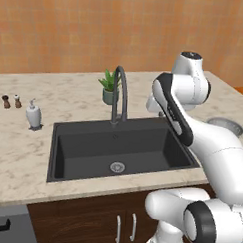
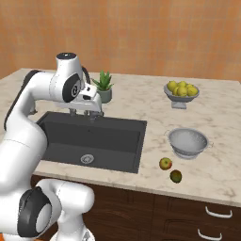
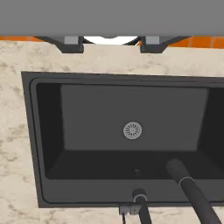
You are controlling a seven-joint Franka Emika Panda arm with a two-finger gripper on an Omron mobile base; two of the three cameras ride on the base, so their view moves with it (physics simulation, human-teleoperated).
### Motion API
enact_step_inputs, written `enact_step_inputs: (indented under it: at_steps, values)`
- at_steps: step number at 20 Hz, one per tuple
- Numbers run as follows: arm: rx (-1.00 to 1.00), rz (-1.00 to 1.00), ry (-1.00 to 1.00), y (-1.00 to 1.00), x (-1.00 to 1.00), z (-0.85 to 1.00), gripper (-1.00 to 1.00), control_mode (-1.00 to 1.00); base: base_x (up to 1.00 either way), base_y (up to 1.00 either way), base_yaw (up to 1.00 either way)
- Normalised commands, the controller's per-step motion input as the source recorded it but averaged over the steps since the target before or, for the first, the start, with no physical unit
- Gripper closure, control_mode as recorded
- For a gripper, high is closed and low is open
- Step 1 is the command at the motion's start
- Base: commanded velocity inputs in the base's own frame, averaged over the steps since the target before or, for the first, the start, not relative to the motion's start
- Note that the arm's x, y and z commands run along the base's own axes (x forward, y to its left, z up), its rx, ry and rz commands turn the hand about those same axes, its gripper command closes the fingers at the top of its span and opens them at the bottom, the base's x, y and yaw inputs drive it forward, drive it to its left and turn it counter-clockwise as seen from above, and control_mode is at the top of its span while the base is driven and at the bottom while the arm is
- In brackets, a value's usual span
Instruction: Put the colander in the sink, put the mango, apple in the colander, and turn on the sink faucet and pour water over the colander.
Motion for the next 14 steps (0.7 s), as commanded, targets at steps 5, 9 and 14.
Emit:
enact_step_inputs:
  at_steps: [5, 9, 14]
  values:
    - [0.0, 0.0, 0.01, -0.3, -0.24, -0.09, -1.0, -1.0, 0.0, 0.0, 0.0]
    - [0.0, 0.0, 0.06, -0.73, -0.14, -0.18, -1.0, -1.0, 0.0, 0.0, 0.0]
    - [0.0, 0.0, 0.09, -0.8, -0.01, -0.21, -1.0, -1.0, 0.0, 0.0, 0.0]
